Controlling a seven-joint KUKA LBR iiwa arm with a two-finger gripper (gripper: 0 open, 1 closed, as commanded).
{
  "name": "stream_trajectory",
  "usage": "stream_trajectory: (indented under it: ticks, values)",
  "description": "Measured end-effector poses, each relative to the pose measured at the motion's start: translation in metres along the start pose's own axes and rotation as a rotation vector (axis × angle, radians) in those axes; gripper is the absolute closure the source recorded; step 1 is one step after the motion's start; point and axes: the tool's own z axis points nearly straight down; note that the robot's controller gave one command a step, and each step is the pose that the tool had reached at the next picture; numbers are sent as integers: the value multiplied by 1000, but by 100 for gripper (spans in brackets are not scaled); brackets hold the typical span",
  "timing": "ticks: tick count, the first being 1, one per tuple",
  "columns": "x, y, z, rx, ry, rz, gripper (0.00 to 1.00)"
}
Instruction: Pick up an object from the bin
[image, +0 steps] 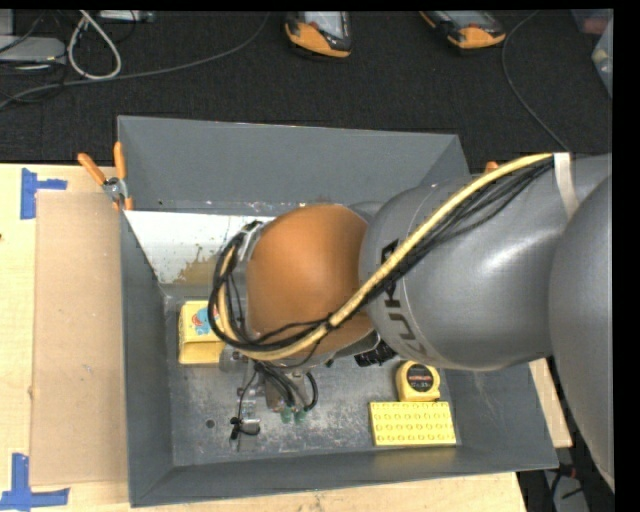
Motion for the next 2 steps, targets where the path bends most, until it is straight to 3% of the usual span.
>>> stream_trajectory:
  ticks: [1, 2]
  values:
    - [-2, -2, -4, -2, -7, 6, 0]
    - [-90, 3, 61, -4, -9, 72, 0]
